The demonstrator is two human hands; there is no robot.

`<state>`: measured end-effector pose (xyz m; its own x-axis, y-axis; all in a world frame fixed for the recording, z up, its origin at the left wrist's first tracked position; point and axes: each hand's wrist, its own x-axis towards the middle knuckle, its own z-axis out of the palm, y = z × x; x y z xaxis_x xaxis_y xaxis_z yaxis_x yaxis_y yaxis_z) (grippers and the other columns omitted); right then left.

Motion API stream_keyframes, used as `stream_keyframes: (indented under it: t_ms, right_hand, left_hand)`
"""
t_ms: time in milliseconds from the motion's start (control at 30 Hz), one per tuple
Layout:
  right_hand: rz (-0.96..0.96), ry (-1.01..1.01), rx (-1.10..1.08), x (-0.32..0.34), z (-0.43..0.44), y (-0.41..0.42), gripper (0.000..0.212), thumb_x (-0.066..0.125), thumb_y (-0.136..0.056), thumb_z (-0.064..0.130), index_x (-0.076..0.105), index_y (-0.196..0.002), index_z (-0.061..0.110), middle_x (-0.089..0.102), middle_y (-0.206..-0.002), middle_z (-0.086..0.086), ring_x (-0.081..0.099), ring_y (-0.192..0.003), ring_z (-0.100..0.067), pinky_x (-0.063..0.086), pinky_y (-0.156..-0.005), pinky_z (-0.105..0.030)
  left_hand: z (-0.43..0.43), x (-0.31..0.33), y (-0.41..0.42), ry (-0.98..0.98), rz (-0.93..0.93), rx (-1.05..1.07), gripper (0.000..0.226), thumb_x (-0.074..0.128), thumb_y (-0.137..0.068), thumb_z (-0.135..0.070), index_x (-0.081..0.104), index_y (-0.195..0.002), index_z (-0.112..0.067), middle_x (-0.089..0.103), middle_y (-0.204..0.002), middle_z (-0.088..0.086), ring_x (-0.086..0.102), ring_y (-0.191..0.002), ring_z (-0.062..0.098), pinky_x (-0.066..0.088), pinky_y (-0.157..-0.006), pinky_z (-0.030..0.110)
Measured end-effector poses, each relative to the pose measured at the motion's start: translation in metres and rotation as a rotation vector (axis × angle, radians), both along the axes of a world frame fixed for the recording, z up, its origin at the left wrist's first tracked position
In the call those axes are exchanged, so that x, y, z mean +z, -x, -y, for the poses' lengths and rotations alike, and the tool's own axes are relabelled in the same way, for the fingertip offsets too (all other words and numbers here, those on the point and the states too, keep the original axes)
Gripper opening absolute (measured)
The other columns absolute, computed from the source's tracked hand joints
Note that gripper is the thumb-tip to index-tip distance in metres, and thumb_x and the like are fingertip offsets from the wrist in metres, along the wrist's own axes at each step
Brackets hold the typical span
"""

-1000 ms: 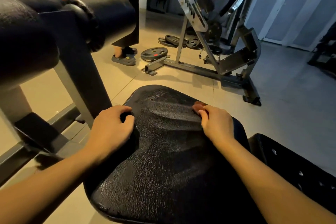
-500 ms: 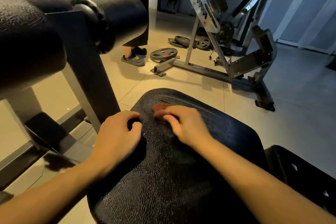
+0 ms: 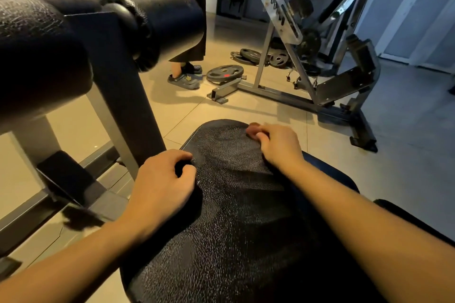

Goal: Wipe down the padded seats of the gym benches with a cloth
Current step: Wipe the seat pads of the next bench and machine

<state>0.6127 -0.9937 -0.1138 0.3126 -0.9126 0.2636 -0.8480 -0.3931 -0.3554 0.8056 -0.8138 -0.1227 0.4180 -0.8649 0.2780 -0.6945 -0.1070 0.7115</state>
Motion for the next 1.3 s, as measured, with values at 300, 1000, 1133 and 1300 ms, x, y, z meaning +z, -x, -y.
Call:
stream_keyframes:
  t_ms: [300, 1000, 1133, 1300]
  right_hand:
    - [-0.006, 0.048, 0.403, -0.004, -0.053, -0.057, 0.029, 0.051, -0.101, 0.03, 0.071, -0.12, 0.041, 0.072, -0.123, 0.012, 0.066, -0.114, -0.02, 0.05, -0.102, -0.04]
    - [-0.159, 0.04, 0.405, 0.003, -0.065, -0.046, 0.03, 0.049, -0.104, 0.031, 0.068, -0.126, 0.038, 0.071, -0.126, 0.005, 0.064, -0.114, -0.024, 0.049, -0.101, -0.042]
    - [-0.125, 0.006, 0.032, 0.004, -0.033, 0.047, 0.03, 0.051, -0.105, 0.024, 0.071, -0.123, 0.037, 0.07, -0.129, 0.006, 0.062, -0.118, -0.024, 0.043, -0.103, -0.035]
    - [0.103, -0.027, -0.176, -0.003, -0.055, 0.022, 0.032, 0.051, -0.103, 0.019, 0.074, -0.116, 0.037, 0.072, -0.124, 0.009, 0.064, -0.114, -0.019, 0.048, -0.102, -0.033]
  left_hand:
    - [-0.002, 0.003, 0.002, 0.001, 0.013, -0.011, 0.025, 0.053, -0.088, -0.026, 0.075, -0.098, -0.022, 0.074, -0.102, -0.005, 0.063, -0.093, 0.017, 0.051, -0.085, 0.037]
    - [-0.003, 0.011, 0.006, -0.045, 0.1, -0.036, 0.033, 0.046, -0.083, -0.031, 0.071, -0.095, -0.015, 0.071, -0.1, 0.0, 0.062, -0.094, 0.024, 0.053, -0.083, 0.041]
    - [-0.006, 0.012, 0.007, -0.054, 0.125, -0.057, 0.037, 0.041, -0.079, -0.033, 0.069, -0.093, -0.013, 0.071, -0.096, 0.004, 0.062, -0.093, 0.027, 0.053, -0.082, 0.044]
    - [-0.002, 0.007, 0.006, -0.06, 0.19, -0.052, 0.015, 0.055, -0.089, -0.021, 0.068, -0.091, -0.013, 0.07, -0.094, 0.005, 0.061, -0.088, 0.026, 0.052, -0.077, 0.042]
